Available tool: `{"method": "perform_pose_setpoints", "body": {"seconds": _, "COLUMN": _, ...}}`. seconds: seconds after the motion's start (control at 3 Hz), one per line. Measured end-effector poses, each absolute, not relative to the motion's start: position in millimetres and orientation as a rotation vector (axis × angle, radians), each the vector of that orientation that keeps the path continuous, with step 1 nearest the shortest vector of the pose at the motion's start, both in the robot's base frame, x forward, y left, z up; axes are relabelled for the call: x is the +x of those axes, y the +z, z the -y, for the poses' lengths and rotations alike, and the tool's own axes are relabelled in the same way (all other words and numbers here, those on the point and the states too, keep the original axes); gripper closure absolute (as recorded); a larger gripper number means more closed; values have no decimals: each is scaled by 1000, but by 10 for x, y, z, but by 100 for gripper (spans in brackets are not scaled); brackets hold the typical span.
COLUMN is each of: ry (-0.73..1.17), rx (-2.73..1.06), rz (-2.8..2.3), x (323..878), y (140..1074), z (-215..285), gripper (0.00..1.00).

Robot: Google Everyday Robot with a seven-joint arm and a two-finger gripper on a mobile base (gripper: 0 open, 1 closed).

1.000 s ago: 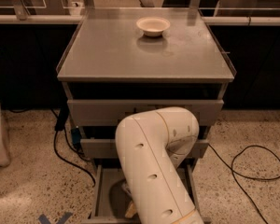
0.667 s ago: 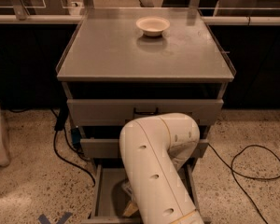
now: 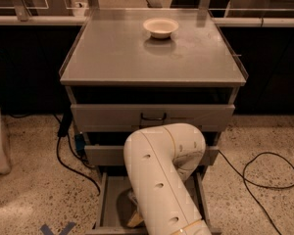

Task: Pick blue plastic bottle from bottom drawer and place on counter

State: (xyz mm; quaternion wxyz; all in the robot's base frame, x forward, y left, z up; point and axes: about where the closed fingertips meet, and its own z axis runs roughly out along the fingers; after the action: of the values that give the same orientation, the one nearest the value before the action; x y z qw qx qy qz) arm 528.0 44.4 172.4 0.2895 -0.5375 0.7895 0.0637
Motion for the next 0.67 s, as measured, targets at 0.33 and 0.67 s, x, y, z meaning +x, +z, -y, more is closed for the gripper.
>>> {"method": "perform_pose_setpoints", "body": {"seconds": 0.33, "ry": 167, "rx": -1412, "rz": -2123, "x": 5270, "y": 1715, "z": -408, "gripper": 0}}
{"method": "perform_pose_setpoints", "body": {"seconds": 0.67, "ry": 179, "rx": -1403, "rz": -2146, "x": 5241, "y": 1675, "z": -340, "gripper": 0}}
